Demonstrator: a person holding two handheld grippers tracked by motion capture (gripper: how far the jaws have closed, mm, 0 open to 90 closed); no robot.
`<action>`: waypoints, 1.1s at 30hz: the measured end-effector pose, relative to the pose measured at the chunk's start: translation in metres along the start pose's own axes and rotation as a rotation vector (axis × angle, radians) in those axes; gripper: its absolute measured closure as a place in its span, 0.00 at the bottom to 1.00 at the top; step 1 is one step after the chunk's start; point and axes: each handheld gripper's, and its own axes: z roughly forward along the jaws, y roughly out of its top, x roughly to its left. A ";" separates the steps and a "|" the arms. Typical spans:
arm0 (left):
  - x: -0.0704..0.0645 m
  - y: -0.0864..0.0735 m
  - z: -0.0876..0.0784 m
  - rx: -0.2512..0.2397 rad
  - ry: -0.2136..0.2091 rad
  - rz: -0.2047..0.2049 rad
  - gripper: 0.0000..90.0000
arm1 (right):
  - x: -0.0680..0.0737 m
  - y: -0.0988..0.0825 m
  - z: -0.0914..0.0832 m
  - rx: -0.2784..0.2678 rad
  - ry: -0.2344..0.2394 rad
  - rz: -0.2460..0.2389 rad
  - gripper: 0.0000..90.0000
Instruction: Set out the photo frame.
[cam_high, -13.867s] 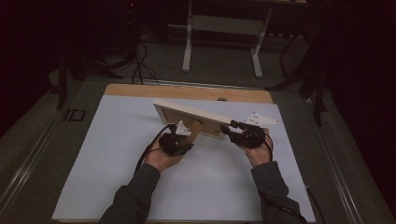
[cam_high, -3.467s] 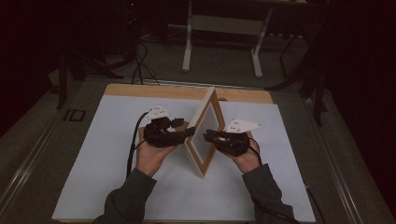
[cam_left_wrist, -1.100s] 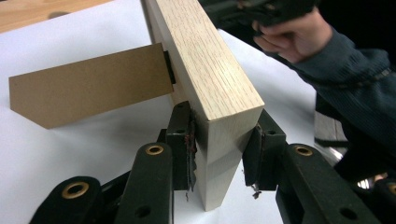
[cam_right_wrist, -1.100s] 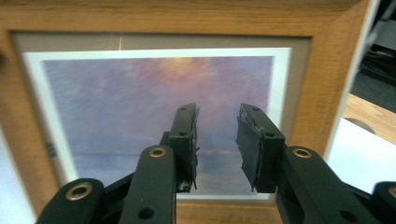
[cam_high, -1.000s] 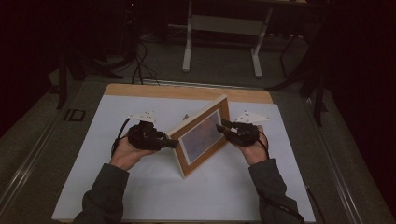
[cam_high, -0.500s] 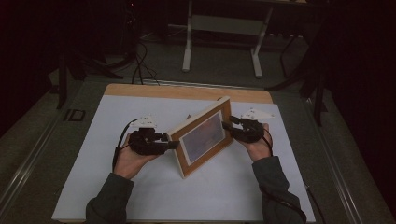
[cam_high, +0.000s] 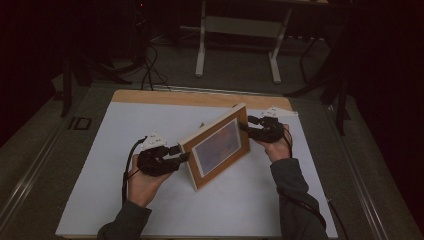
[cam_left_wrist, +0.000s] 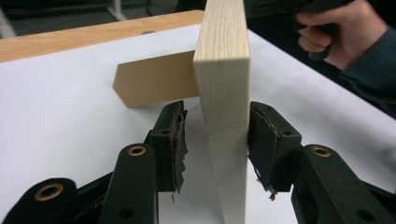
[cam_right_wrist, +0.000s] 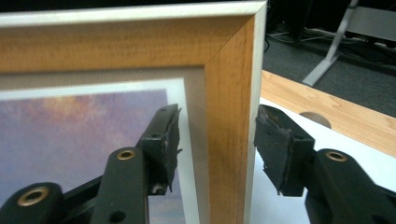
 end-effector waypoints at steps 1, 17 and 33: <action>-0.001 -0.001 0.001 -0.004 0.003 -0.010 0.65 | -0.001 0.001 0.000 -0.003 0.004 0.004 0.52; -0.007 -0.002 0.013 0.050 0.005 -0.016 0.77 | -0.013 0.013 0.018 0.040 0.162 0.002 0.29; -0.001 0.002 0.016 0.068 -0.009 -0.029 0.77 | -0.022 0.013 0.023 0.054 0.209 0.037 0.34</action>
